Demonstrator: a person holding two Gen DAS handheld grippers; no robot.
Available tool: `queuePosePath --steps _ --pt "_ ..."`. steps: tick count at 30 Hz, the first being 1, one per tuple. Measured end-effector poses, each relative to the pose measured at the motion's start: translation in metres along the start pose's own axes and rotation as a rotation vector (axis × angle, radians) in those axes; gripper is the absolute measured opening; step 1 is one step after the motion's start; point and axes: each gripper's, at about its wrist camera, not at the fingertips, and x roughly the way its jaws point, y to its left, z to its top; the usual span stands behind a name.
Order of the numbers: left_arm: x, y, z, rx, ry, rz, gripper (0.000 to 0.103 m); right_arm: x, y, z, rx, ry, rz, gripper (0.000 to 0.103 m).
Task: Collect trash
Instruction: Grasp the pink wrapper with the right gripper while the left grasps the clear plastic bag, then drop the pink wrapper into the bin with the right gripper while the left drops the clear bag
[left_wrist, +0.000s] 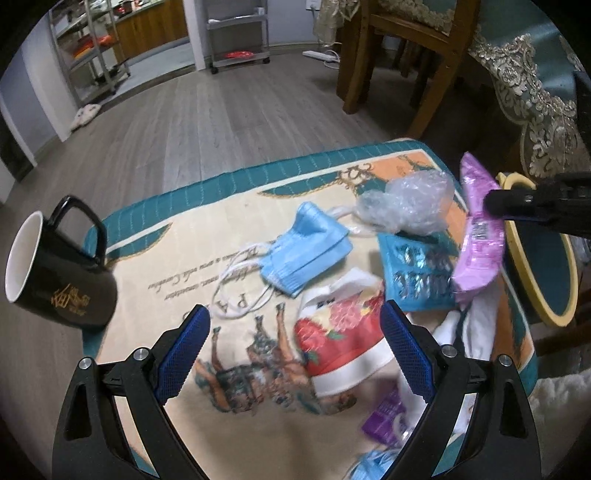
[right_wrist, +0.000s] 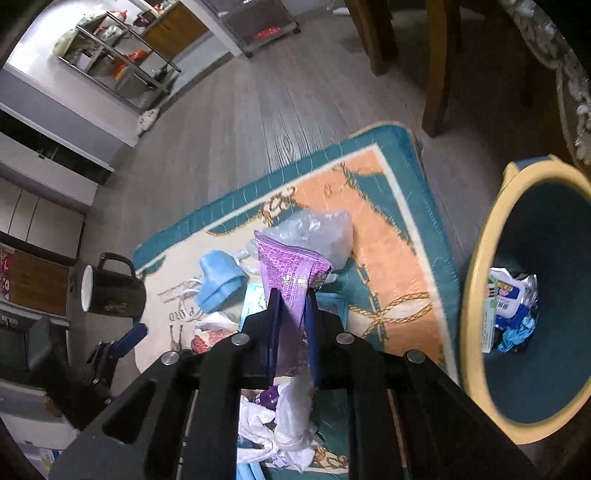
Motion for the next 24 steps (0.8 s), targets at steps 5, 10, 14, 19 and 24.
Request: queuePosePath --steps 5,10,14,19,24 --pt "0.007 -0.013 0.021 -0.013 -0.026 -0.014 0.093 -0.027 -0.010 0.009 0.001 -0.062 0.003 0.012" --pt "0.023 -0.037 0.047 0.053 -0.044 -0.032 0.093 -0.045 -0.028 0.020 -0.004 -0.113 -0.044 0.012" --pt "0.037 -0.054 0.062 0.105 -0.047 -0.048 0.093 -0.052 -0.044 0.025 0.004 -0.124 -0.078 0.012" --pt "0.055 -0.076 0.076 0.154 -0.043 -0.071 0.093 -0.055 -0.060 0.028 0.008 -0.124 -0.099 0.012" --pt "0.071 -0.100 0.081 0.226 -0.015 -0.081 0.089 -0.053 -0.071 0.029 0.015 -0.115 -0.110 0.012"
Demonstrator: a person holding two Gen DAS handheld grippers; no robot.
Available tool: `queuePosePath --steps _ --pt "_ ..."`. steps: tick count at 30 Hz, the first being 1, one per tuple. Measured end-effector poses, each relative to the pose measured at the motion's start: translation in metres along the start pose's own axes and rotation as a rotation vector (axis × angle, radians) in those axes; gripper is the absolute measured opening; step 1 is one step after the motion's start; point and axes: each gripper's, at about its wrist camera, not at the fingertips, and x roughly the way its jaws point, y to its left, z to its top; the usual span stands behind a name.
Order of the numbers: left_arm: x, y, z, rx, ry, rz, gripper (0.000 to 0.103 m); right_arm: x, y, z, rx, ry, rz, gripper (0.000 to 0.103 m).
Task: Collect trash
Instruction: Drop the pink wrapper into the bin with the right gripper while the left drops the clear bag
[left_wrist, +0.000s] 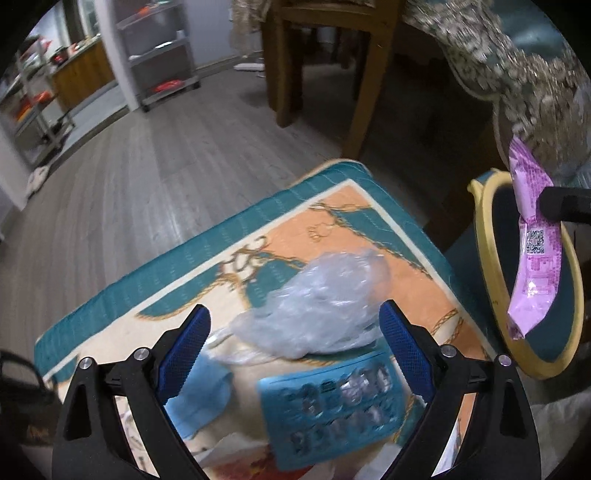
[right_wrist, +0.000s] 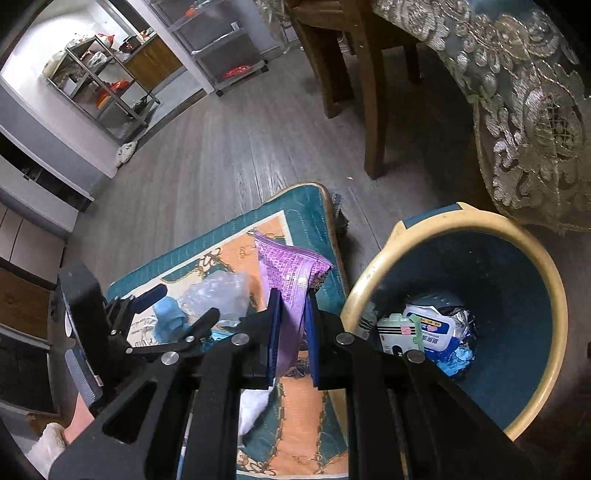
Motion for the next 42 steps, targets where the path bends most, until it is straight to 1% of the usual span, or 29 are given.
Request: queuePosePath --steps 1,2,3,4,5,7,10,15,20,24,28,30,32,35,37,42 --pt "0.003 -0.002 0.000 0.003 0.011 -0.005 0.080 0.001 -0.001 0.000 0.001 0.002 -0.002 0.012" --pt "0.005 -0.004 -0.001 0.010 0.025 -0.009 0.066 0.001 -0.003 0.000 0.002 0.003 -0.002 0.012" --pt "0.008 -0.006 -0.002 0.017 0.037 -0.007 0.061 0.001 -0.004 0.001 0.002 0.004 -0.003 0.012" --pt "0.008 -0.007 -0.003 0.028 0.042 -0.002 0.050 0.001 -0.004 0.001 0.001 0.004 -0.004 0.012" --pt "0.006 -0.008 -0.004 0.036 0.036 -0.004 0.045 0.001 -0.005 0.000 0.001 0.004 -0.005 0.012" --pt "0.001 -0.008 -0.006 0.038 0.027 -0.007 0.039 -0.001 -0.006 0.001 -0.001 0.001 -0.005 0.012" --pt "-0.011 -0.005 -0.012 0.035 0.024 -0.024 0.035 -0.004 -0.004 -0.001 -0.011 -0.005 -0.008 0.012" --pt "-0.043 -0.007 -0.014 0.020 -0.011 -0.025 0.034 -0.015 -0.010 -0.004 -0.008 -0.027 -0.020 0.012" --pt "-0.078 -0.026 -0.010 0.037 -0.067 -0.032 0.034 -0.033 -0.019 -0.007 -0.007 -0.055 -0.039 0.012" --pt "-0.109 -0.046 -0.010 0.028 -0.112 -0.073 0.034 -0.056 -0.028 -0.013 0.007 -0.087 -0.055 0.012" --pt "-0.125 -0.067 -0.010 0.026 -0.142 -0.111 0.034 -0.085 -0.039 -0.019 0.000 -0.128 -0.098 0.012" --pt "-0.130 -0.079 -0.011 0.037 -0.151 -0.136 0.034 -0.103 -0.048 -0.024 -0.014 -0.151 -0.129 0.012" --pt "-0.133 -0.097 -0.010 0.073 -0.158 -0.150 0.034 -0.115 -0.057 -0.029 -0.023 -0.165 -0.158 0.012" --pt "-0.132 -0.121 -0.011 0.127 -0.164 -0.156 0.034 -0.128 -0.079 -0.035 0.011 -0.174 -0.182 0.012" --pt "-0.127 -0.132 -0.007 0.140 -0.161 -0.168 0.034 -0.126 -0.096 -0.036 0.052 -0.164 -0.192 0.012" --pt "-0.114 -0.160 -0.002 0.189 -0.152 -0.189 0.034 -0.113 -0.127 -0.035 0.111 -0.114 -0.224 0.012"
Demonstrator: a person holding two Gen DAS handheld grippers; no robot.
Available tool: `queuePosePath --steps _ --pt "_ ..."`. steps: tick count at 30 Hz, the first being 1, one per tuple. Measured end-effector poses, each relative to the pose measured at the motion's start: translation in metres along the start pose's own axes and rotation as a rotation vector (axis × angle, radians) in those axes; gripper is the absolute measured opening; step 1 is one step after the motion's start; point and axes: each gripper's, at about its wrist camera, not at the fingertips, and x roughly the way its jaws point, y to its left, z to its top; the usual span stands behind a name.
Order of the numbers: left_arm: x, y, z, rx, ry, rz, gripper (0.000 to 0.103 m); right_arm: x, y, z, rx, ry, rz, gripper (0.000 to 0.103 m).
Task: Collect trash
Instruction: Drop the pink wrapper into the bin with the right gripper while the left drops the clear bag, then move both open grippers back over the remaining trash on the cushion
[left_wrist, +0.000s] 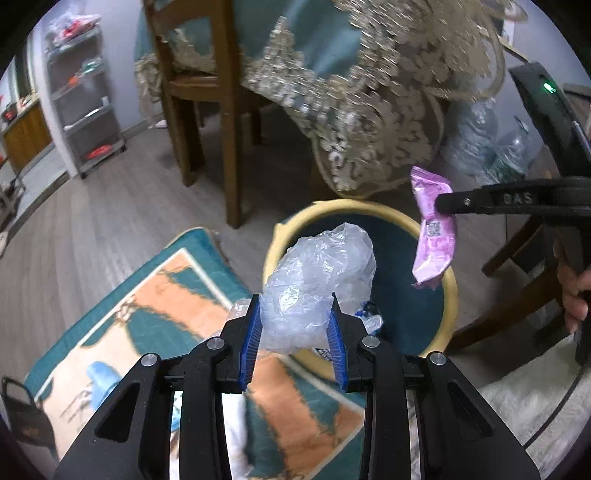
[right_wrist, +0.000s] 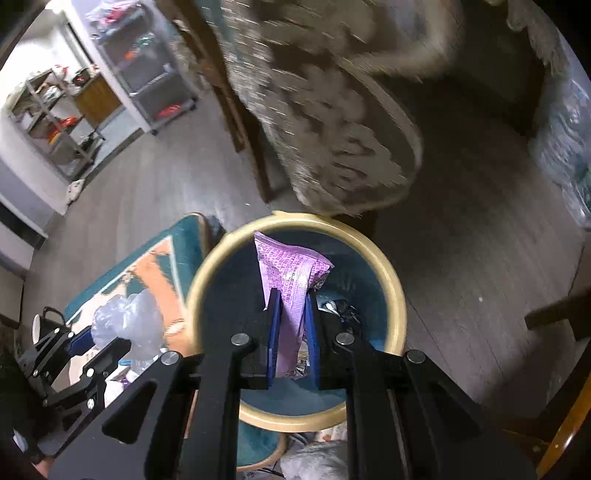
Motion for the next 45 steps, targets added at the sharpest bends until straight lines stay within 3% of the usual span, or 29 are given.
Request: queuePosePath --steps 7,9,13,19,22,24,27,32,38,42,45 --pt "0.020 -0.030 0.000 0.068 -0.012 -0.050 0.036 0.018 -0.019 0.002 0.020 0.044 -0.038 0.013" --pt "0.024 -0.039 -0.001 0.094 -0.023 -0.060 0.041 0.021 -0.022 0.004 0.024 0.049 -0.050 0.013" --pt "0.028 -0.045 0.000 0.103 -0.030 -0.055 0.060 0.024 -0.025 0.004 0.023 0.055 -0.057 0.013" --pt "0.028 -0.036 0.000 0.076 -0.034 -0.038 0.073 0.026 -0.025 0.005 0.017 0.053 -0.052 0.018" --pt "0.024 -0.027 0.001 0.037 -0.040 -0.030 0.084 0.026 -0.019 0.004 0.008 0.055 -0.051 0.038" --pt "0.021 -0.020 0.001 0.009 -0.046 -0.019 0.090 0.025 -0.014 0.005 -0.008 0.043 -0.059 0.058" --pt "0.016 -0.008 0.000 -0.044 -0.046 -0.017 0.093 0.023 -0.010 0.006 -0.020 0.028 -0.059 0.069" --pt "0.008 0.008 -0.003 -0.092 -0.043 0.023 0.096 0.022 0.001 0.006 -0.034 0.021 -0.038 0.070" --pt "-0.001 0.015 -0.012 -0.039 -0.028 0.124 0.097 0.019 0.026 0.005 -0.080 0.008 -0.010 0.070" --pt "-0.010 0.029 -0.018 -0.036 -0.001 0.077 0.097 0.015 0.050 0.003 -0.120 -0.002 0.015 0.070" --pt "-0.018 0.048 -0.028 -0.043 0.009 0.127 0.098 0.013 0.071 -0.001 -0.158 -0.008 0.043 0.070"
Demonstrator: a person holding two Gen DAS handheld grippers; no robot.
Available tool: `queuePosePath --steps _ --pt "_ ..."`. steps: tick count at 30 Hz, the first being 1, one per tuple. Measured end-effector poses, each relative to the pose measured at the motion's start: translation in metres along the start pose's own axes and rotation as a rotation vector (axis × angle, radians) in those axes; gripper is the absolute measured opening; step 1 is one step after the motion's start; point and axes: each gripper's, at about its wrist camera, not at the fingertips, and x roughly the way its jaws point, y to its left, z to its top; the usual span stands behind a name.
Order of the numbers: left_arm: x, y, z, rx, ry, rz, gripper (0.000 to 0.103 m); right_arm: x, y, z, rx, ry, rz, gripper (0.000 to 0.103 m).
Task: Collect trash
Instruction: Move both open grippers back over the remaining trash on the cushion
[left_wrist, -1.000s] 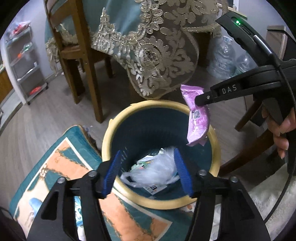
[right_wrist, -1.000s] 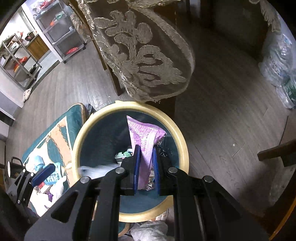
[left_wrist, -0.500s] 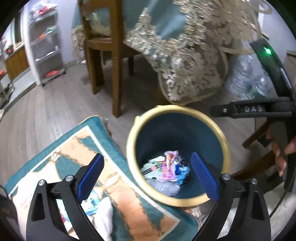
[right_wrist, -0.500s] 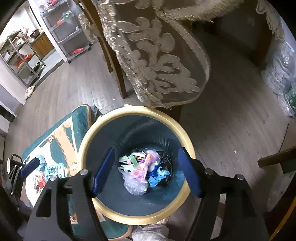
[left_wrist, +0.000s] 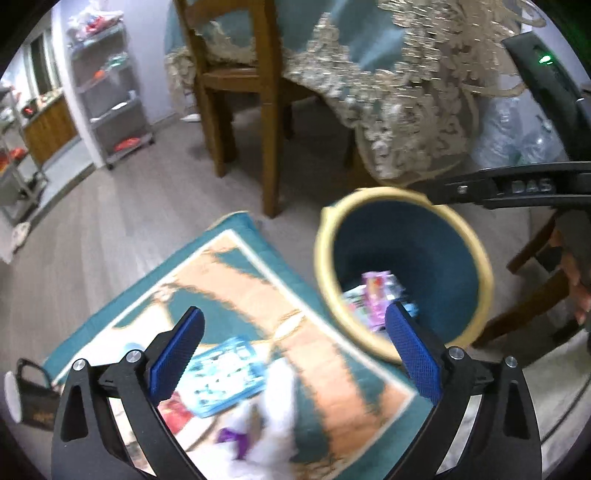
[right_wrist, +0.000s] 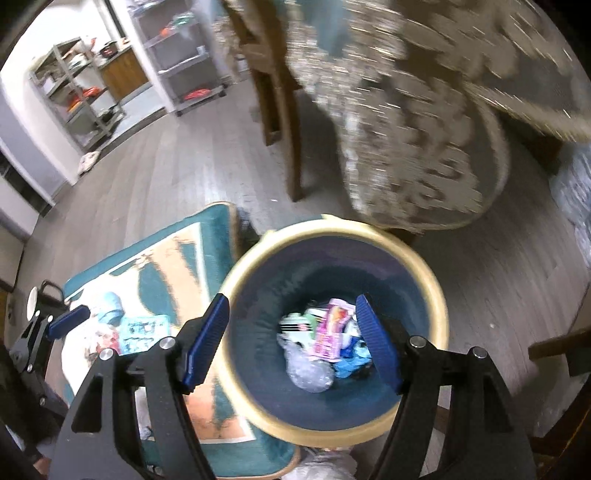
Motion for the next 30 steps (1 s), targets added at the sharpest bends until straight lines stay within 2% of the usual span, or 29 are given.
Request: queuePosePath --steps 4,10,14,18,21,25,28,30 --pt "-0.007 0.041 -0.016 -0.091 0.038 0.000 0.098 0.001 0.030 -0.002 -0.047 0.006 0.040 0.070" --pt "-0.038 0.107 -0.043 -0.244 0.008 0.145 0.098 0.013 0.086 -0.016 -0.106 0.063 0.120 0.071" --pt "-0.053 0.139 -0.067 -0.314 0.024 0.215 0.098 0.018 0.126 -0.031 -0.172 0.087 0.145 0.071" --pt "-0.059 0.169 -0.092 -0.423 0.051 0.214 0.098 0.035 0.151 -0.055 -0.118 0.169 0.189 0.071" --pt "-0.061 0.183 -0.109 -0.465 0.062 0.219 0.098 0.053 0.157 -0.074 -0.074 0.229 0.165 0.071" --pt "-0.059 0.195 -0.124 -0.456 0.091 0.284 0.098 0.072 0.161 -0.090 -0.072 0.251 0.103 0.071" --pt "-0.053 0.202 -0.128 -0.465 0.103 0.303 0.098 0.085 0.164 -0.098 -0.079 0.276 0.086 0.069" --pt "-0.048 0.201 -0.128 -0.463 0.103 0.295 0.098 0.094 0.164 -0.103 -0.082 0.296 0.077 0.061"
